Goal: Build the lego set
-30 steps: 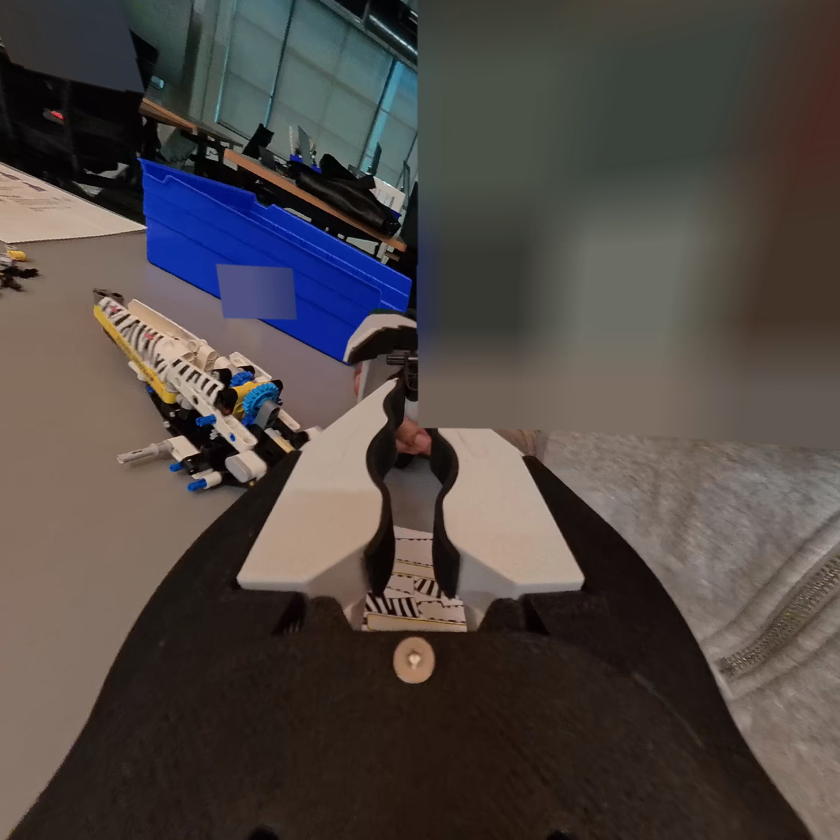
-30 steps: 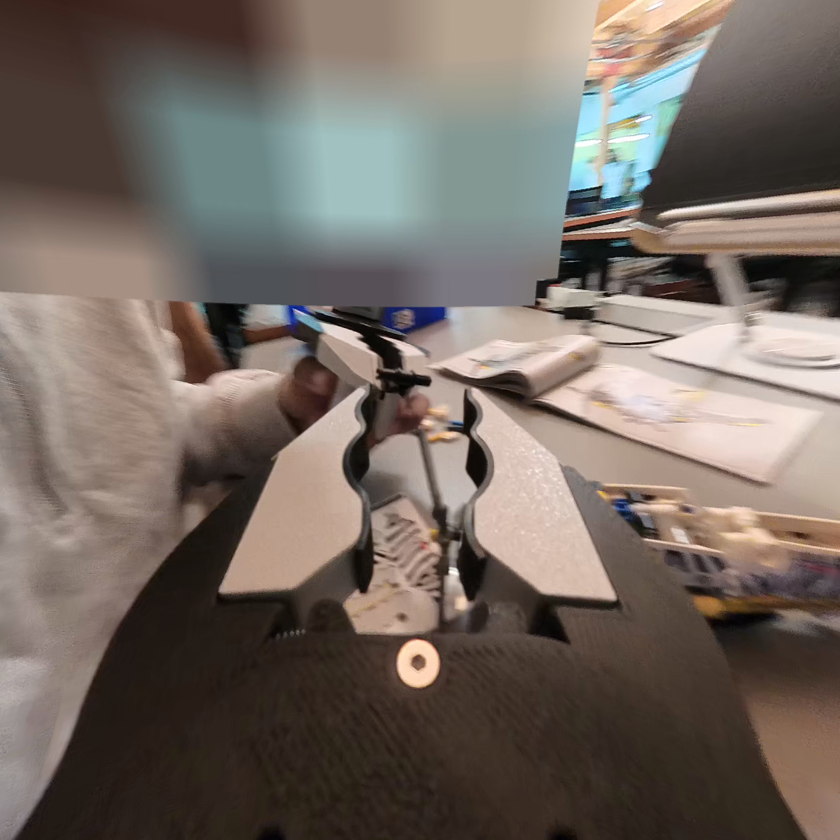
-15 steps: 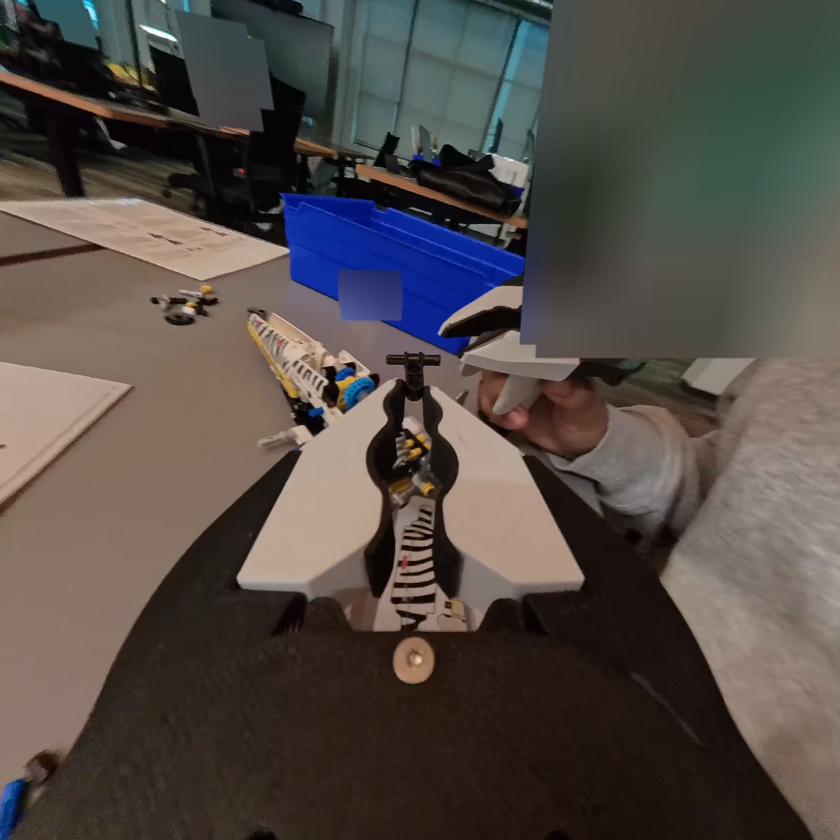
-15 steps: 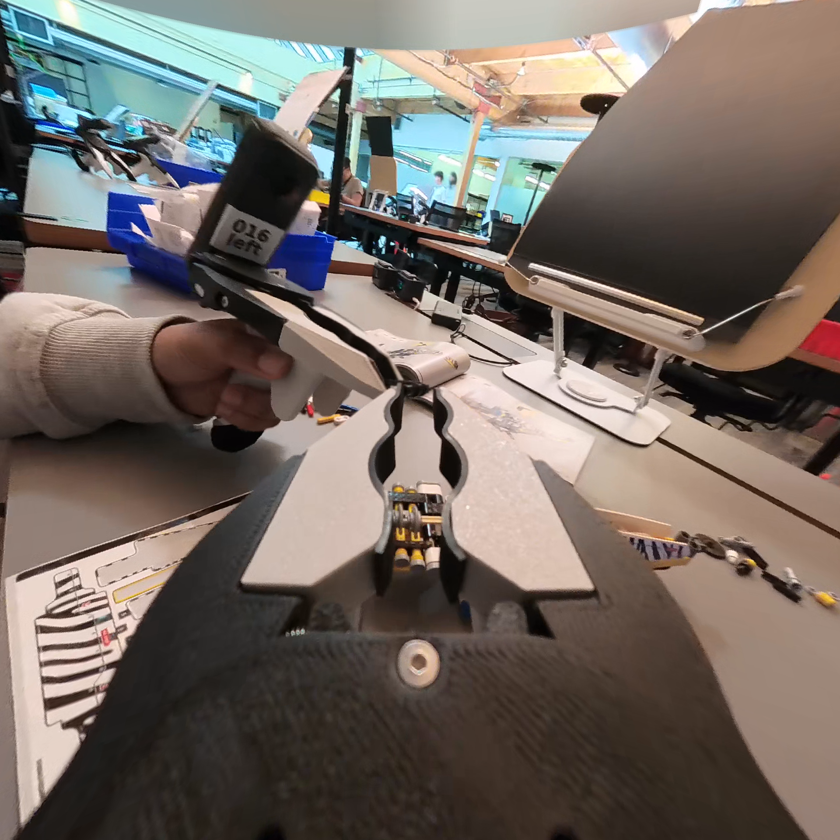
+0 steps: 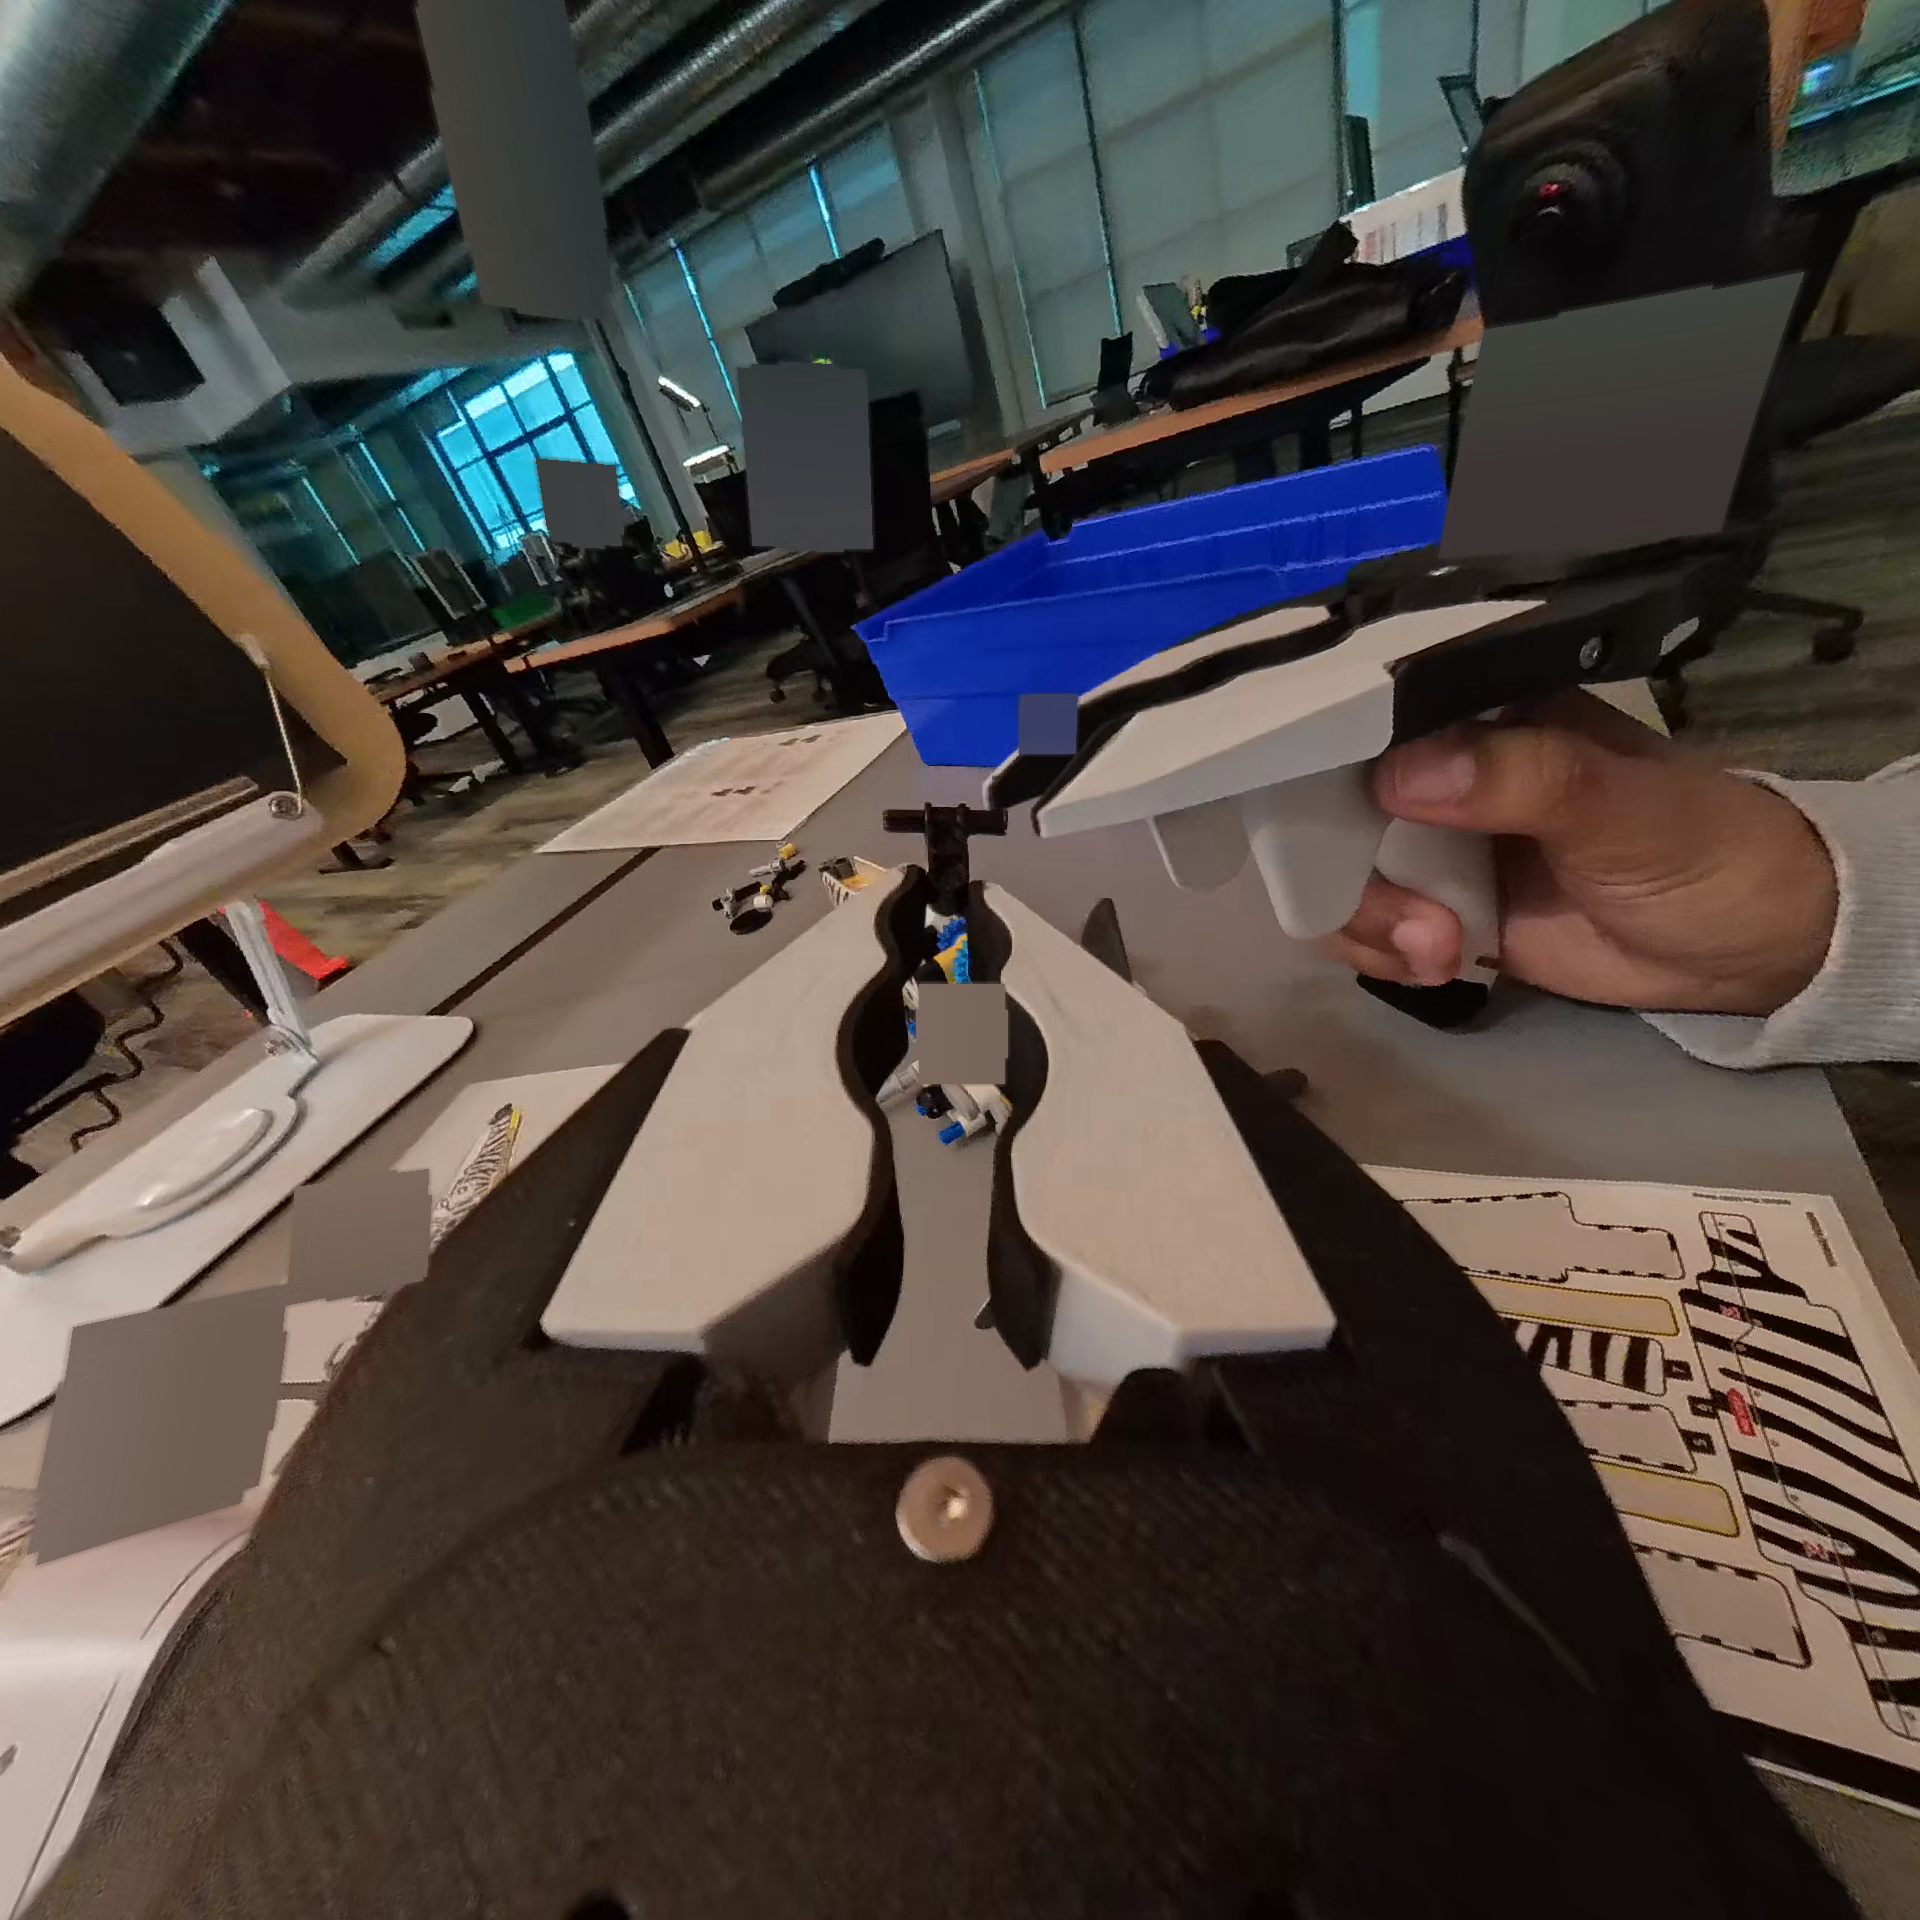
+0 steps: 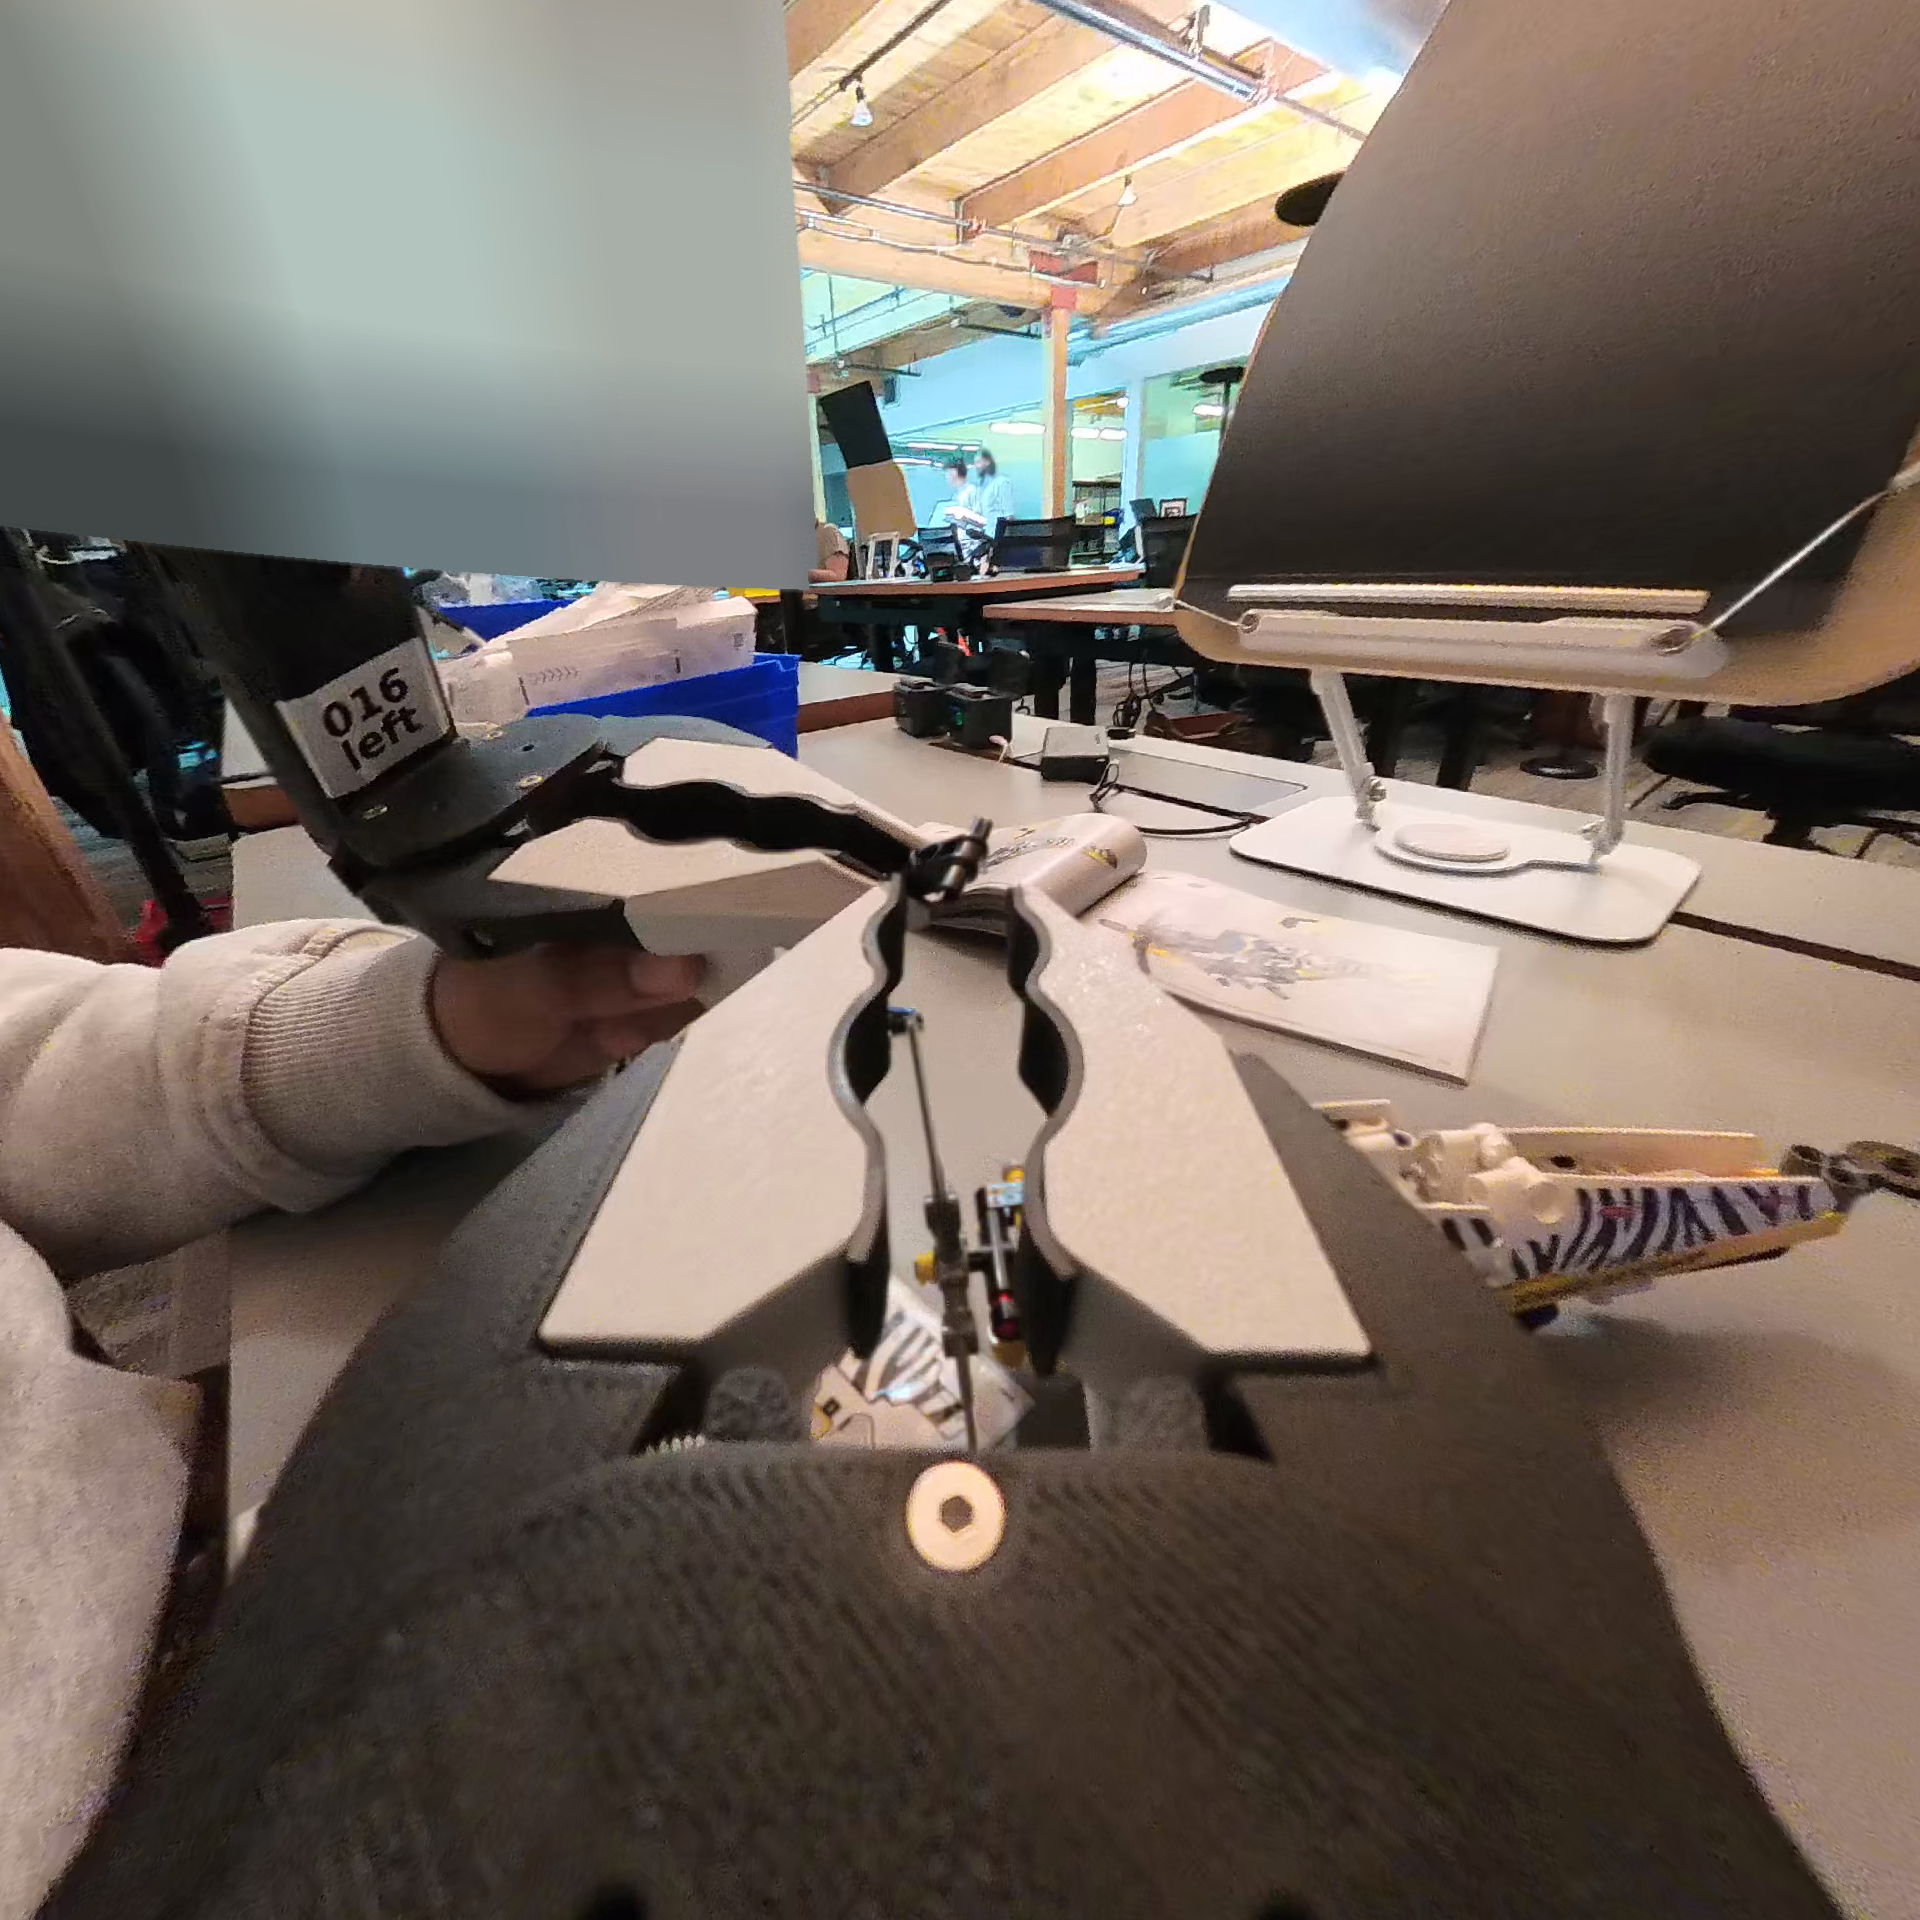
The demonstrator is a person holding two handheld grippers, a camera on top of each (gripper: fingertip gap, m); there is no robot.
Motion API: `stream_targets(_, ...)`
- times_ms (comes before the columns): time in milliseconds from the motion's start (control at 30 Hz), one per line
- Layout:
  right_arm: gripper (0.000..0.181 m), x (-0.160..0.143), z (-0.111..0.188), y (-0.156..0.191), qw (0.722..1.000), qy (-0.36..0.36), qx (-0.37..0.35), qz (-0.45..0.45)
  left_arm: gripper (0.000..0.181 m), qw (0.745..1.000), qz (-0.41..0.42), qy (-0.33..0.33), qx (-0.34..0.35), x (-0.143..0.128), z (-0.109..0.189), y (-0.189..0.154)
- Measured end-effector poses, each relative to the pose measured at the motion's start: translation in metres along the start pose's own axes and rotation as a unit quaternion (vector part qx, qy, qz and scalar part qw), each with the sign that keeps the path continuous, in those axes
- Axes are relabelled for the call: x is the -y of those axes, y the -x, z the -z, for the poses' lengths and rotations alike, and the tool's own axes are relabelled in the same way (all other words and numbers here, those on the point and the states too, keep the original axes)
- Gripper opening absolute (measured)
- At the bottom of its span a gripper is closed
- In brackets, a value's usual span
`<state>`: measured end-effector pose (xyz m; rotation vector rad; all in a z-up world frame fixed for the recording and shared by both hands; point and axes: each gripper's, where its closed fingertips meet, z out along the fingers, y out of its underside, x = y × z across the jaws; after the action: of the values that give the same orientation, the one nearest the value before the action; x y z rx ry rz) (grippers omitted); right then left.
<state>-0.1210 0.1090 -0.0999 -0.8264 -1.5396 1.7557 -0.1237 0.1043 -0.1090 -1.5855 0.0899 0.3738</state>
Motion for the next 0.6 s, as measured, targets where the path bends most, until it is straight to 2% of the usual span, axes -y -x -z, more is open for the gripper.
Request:
stream_targets(300, 0.004, 0.001, 0.001, 0.008, 1.0, -0.001, 0.005, 0.02, 0.005, 0.999, -0.04, -0.019, -0.01, 0.007, 0.002, -0.01)
stream_targets(400, 0.003, 0.002, 0.003, 0.008, 1.0, -0.004, 0.004, 0.024, 0.006, 0.999, -0.014, -0.027, -0.026, 0.008, 0.001, -0.013)
stream_targets(500, 0.002, 0.001, 0.004, 0.007, 1.0, -0.001, 0.005, 0.024, 0.009, 0.988, 0.12, -0.037, -0.089, 0.009, 0.0, -0.017)
stream_targets(600, 0.002, 0.0, 0.005, 0.009, 0.999, 0.004, 0.012, 0.031, 0.028, 0.934, 0.299, -0.048, -0.188, 0.015, 0.004, -0.019)
